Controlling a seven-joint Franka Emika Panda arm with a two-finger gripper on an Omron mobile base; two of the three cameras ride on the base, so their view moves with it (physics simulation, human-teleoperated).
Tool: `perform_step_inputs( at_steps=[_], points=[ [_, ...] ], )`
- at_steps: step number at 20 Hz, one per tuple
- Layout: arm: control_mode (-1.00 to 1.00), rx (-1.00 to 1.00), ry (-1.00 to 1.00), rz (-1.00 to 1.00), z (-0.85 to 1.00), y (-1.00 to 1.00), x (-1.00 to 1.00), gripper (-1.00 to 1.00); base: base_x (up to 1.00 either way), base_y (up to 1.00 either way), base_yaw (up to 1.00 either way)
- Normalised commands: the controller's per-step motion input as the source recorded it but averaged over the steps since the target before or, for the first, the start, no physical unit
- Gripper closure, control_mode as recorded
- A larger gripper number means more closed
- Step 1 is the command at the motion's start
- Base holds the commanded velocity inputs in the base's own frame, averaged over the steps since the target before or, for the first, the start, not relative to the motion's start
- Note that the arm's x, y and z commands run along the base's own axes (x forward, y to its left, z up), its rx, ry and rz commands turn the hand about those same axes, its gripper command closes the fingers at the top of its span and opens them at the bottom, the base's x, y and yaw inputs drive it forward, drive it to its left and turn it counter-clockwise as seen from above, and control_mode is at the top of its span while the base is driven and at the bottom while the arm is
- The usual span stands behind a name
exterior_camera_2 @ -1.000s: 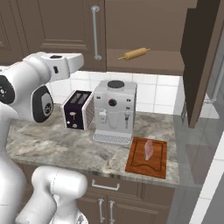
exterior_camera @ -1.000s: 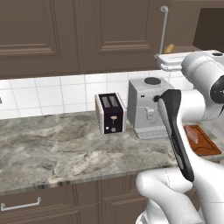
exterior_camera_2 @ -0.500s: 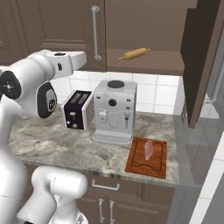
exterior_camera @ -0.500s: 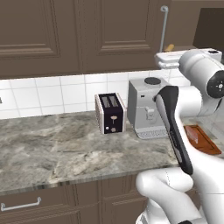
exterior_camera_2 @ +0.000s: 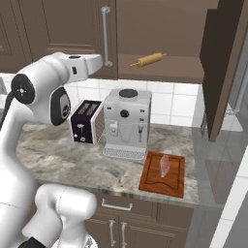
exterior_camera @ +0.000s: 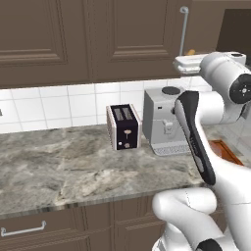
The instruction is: Open the cabinet, retrieve the rolling pin, and place it next to the meat on the cutting board to prepare for tenderizing.
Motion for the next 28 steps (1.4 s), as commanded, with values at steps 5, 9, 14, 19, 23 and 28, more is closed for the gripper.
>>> perform_step_inputs(
  at_steps=[5, 9, 14, 19, 23, 28],
  points=[
    [-1.0, 0.0, 0.02, 0.0, 0.0, -0.01, 0.4, -1.0, 0.0, 0.0, 0.0],
    [-1.0, 0.0, 0.04, 0.0, 0.0, 0.0, 0.5, -1.0, 0.0, 0.0, 0.0],
    [-1.0, 0.0, 0.01, 0.0, 0.0, -0.02, 0.44, -1.0, 0.0, 0.0, 0.0],
    [-1.0, 0.0, 0.0, 0.0, 0.0, -0.05, 0.34, -1.0, 0.0, 0.0, 0.0],
    [-1.0, 0.0, 0.0, 0.0, 0.0, -0.06, 0.3, -1.0, 0.0, 0.0, 0.0],
    [-1.0, 0.0, 0.0, 0.0, 0.0, -0.14, 0.24, -1.0, 0.0, 0.0, 0.0]
  ],
)
